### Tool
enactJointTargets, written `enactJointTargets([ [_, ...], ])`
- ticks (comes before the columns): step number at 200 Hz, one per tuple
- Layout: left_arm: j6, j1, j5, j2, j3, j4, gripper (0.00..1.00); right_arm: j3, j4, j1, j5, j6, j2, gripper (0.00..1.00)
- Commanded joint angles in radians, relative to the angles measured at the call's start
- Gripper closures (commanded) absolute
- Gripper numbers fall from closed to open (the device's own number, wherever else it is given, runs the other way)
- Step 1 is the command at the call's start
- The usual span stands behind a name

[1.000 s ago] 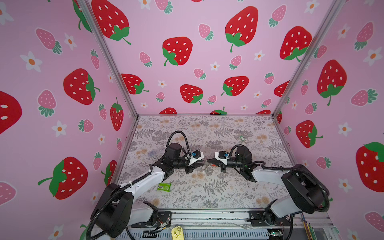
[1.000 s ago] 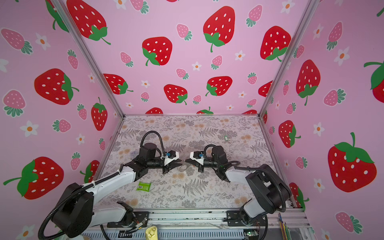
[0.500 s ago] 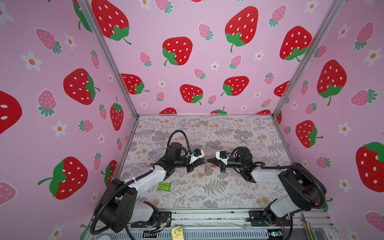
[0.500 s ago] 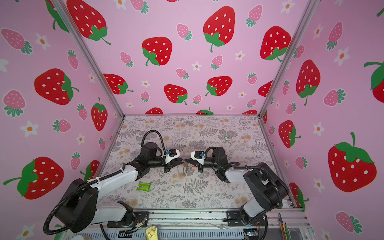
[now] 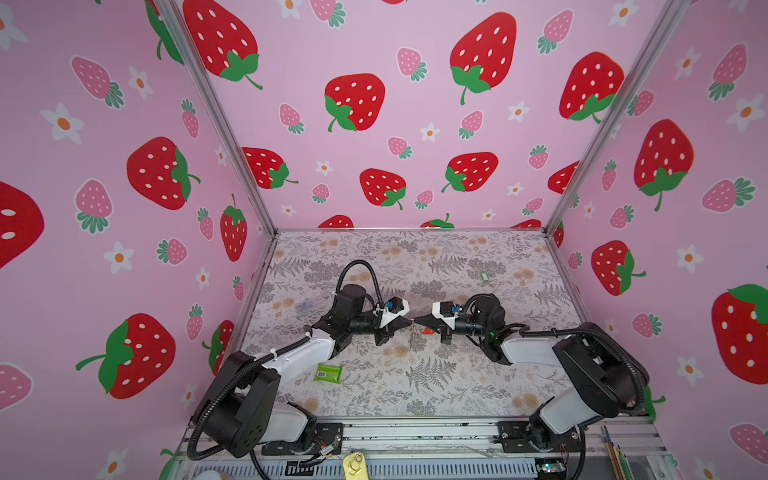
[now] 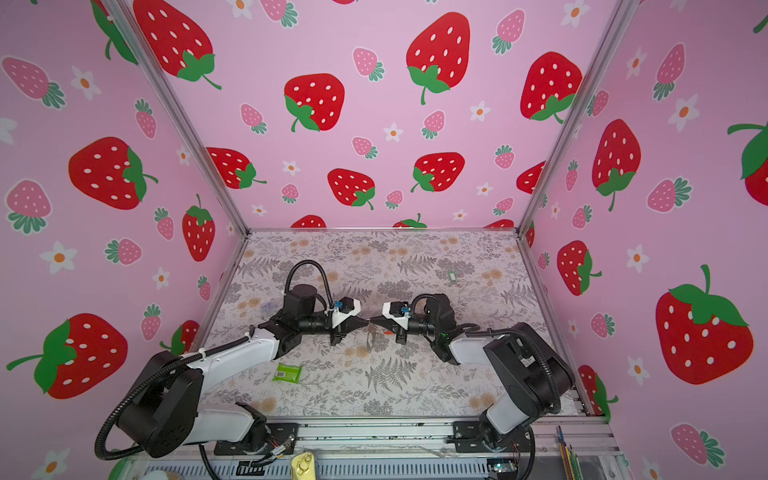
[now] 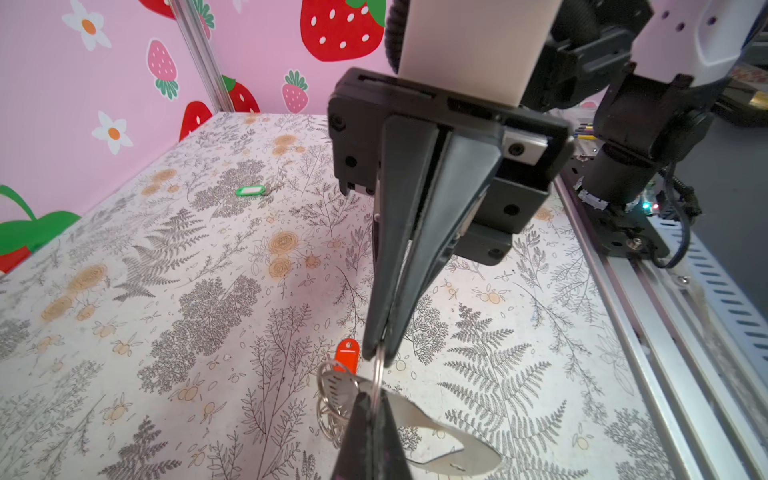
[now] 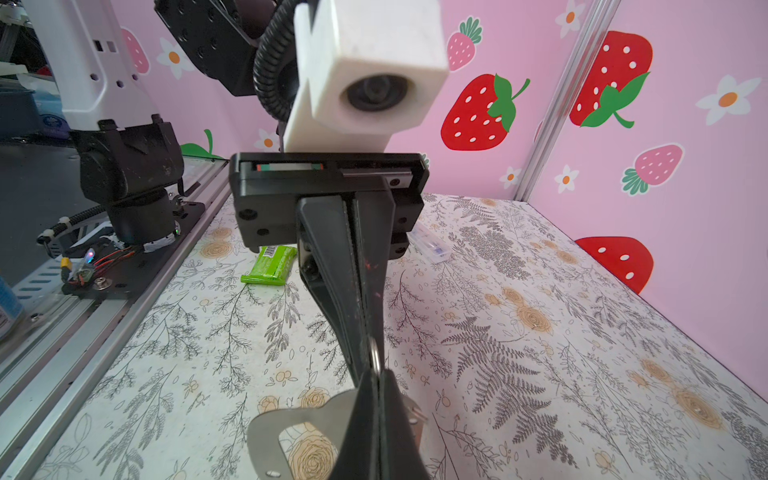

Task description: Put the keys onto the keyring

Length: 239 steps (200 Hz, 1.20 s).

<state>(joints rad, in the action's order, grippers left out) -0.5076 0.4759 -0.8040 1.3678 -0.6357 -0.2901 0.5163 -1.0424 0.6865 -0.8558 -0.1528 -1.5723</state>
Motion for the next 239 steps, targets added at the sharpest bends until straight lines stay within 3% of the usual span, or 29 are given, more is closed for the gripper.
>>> enactJointTargets([
  [1,-0.056,-0.002,-0.017,-0.019,-0.062,0.078,1.0,-0.008,-0.02,-0.001,-0.011,0.006,-0.012,0.97],
  [37,-0.138,0.01,0.021,-0.026,-0.132,0.262,1.0,-0.033,-0.017,-0.012,0.034,0.0,0.038,0.78],
  [65,-0.185,0.021,0.085,-0.013,-0.207,0.406,1.0,-0.051,0.034,-0.036,0.056,-0.03,0.101,0.72],
  [117,-0.227,0.036,0.116,0.012,-0.313,0.574,1.0,-0.006,0.222,-0.045,0.012,-0.118,0.148,0.71],
  [185,-0.234,0.082,0.158,0.055,-0.374,0.638,1.0,0.027,0.213,-0.013,0.022,-0.128,0.132,0.72],
  [239,-0.236,0.102,0.178,0.071,-0.389,0.637,1.0,0.049,0.241,-0.002,-0.009,-0.132,0.106,0.78],
])
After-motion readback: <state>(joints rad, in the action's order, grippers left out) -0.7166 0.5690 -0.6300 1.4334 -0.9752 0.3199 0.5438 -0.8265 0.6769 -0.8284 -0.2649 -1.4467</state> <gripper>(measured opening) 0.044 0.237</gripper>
